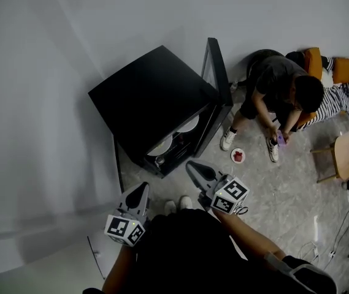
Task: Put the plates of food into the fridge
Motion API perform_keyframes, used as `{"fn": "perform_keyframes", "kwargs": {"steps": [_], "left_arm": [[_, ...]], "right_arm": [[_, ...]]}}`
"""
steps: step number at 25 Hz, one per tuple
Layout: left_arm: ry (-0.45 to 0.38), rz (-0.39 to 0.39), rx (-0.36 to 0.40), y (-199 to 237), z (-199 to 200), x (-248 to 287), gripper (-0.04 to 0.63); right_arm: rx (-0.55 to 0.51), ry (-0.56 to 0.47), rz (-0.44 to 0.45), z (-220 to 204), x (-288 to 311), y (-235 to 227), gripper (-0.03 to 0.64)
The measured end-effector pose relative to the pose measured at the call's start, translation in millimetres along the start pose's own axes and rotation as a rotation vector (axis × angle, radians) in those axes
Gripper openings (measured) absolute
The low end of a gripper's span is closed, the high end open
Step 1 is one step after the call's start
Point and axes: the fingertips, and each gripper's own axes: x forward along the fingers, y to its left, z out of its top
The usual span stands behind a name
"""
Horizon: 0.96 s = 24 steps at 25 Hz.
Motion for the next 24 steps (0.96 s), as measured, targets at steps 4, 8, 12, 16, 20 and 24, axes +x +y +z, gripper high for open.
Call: {"fn": "perform_keyframes", "kwargs": {"steps": [4,8,12,16,20,24], "left_arm": [[-0.008,-0.016,0.004,-1.8,-1.3,-5.8,0.025],[-0.013,-0.002,-0.003,4.0,-1.9,-14.6,0.023],[-0.012,-0.007,-0.003,7.8,-4.6,-21.6,0.024],[-0.009,-0.026,0.003,12.8,-10.0,-22.5,0.025],[-0.005,-0.050,0.020,11.6,-12.0,-23.6,0.025],[0.003,-0.063,0.036,9.5,-4.7,-23.6,0.025]], "right_arm": [[-0.062,0.006,0.016,0.6,-2.4,20.9,0.031],[-0.085,0.010,0.027,-1.5,-2.5,39.6,0.032],[-0.144,0.028,0.040,-8.5,-3.4,56.9,0.032],[-0.192,0.051,0.030,-14.3,-0.9,64.4,0.032],[-0.200,0.099,0.002,-24.7,-1.7,65.6,0.032],[-0.199,0.095,0.004,-21.9,-0.1,70.9,0.032]]}}
